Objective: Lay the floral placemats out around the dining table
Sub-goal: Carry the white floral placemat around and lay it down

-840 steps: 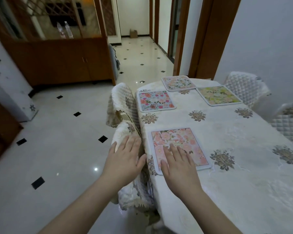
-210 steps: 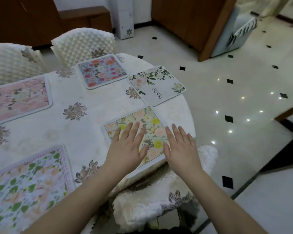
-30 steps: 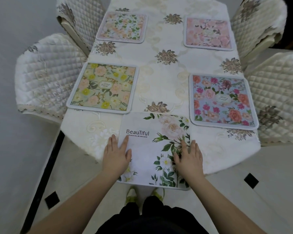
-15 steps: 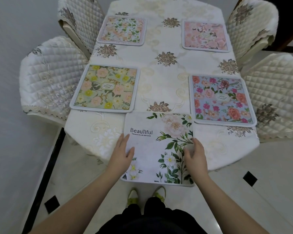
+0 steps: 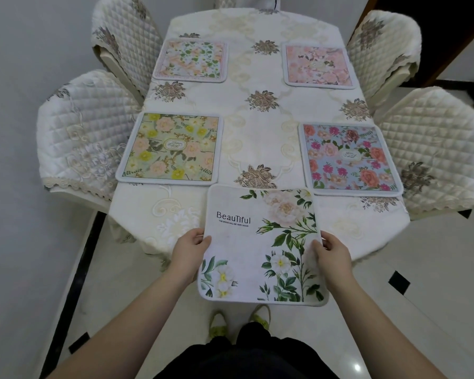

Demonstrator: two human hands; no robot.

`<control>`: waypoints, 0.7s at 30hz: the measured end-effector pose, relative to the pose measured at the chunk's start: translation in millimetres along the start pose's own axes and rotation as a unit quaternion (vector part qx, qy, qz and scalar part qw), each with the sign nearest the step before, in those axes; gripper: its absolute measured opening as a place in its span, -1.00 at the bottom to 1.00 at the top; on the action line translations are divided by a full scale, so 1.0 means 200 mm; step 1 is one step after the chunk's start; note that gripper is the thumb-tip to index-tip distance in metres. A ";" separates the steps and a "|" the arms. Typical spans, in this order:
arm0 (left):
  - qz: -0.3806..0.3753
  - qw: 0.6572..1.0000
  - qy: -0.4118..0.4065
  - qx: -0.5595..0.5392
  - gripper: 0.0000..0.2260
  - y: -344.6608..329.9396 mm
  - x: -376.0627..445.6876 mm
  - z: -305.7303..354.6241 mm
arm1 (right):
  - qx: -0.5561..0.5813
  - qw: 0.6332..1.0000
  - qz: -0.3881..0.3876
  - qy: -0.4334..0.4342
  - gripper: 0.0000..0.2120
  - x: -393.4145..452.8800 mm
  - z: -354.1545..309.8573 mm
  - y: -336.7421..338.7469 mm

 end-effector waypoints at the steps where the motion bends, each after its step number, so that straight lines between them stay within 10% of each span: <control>1: -0.003 1.000 -0.008 -0.002 -0.90 0.00 -0.01 0.02 | 0.004 1.000 0.005 0.003 -0.82 -0.02 0.00 0.01; 21: -0.132 0.981 -0.141 0.014 -0.89 -0.35 -0.16 0.50 | 0.228 0.963 0.139 -0.018 -0.77 -0.39 0.03 0.62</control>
Point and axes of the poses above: each hand's wrist, its own x-axis towards the middle knuckle, its own y-axis out of the back of the hand, z = x × y, the point moved 3 cm from there along x, towards the middle knuckle
